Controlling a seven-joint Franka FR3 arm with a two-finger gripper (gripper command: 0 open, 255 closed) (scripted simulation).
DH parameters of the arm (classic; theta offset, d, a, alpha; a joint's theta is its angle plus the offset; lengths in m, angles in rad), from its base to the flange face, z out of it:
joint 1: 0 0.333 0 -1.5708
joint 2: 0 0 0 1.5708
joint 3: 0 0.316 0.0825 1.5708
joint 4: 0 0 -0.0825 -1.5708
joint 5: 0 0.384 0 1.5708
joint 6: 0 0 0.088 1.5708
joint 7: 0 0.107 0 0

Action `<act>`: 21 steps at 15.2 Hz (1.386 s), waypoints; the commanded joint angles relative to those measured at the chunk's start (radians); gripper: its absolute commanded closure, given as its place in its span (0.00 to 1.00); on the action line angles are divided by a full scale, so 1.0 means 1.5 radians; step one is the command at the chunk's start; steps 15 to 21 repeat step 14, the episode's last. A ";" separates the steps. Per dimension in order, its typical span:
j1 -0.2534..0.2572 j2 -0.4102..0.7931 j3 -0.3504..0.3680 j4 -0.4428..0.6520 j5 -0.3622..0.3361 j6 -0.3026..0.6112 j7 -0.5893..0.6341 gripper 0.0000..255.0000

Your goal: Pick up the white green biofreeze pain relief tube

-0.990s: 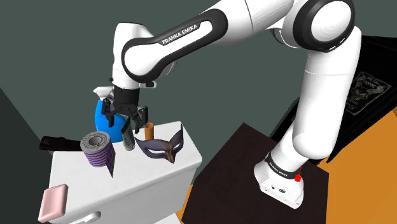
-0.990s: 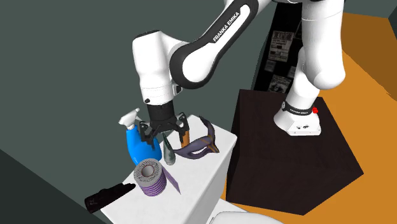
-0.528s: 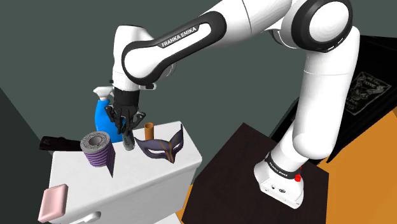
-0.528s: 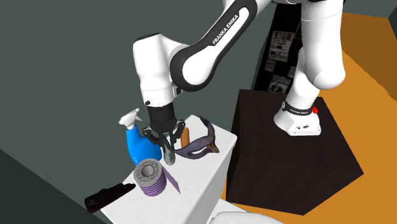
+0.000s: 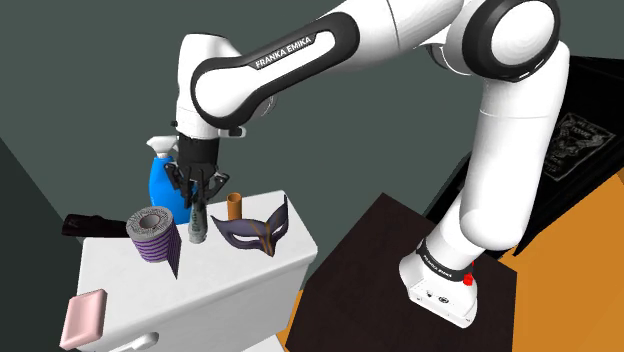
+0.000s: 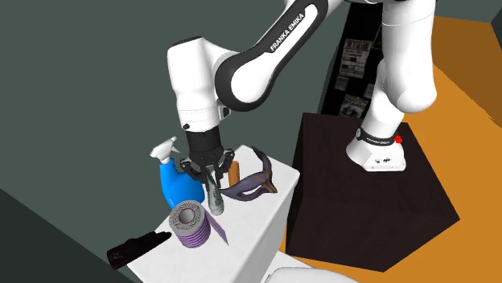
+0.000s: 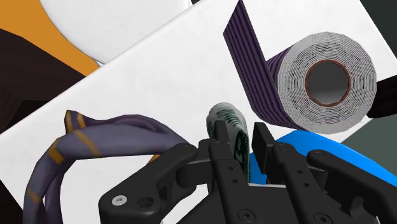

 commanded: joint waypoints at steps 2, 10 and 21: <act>-0.004 -0.013 0.003 0.011 0.005 -0.023 0.002 1.00; -0.011 -0.046 0.009 0.044 0.015 -0.085 0.009 1.00; -0.013 -0.054 0.010 0.054 0.018 -0.101 0.012 1.00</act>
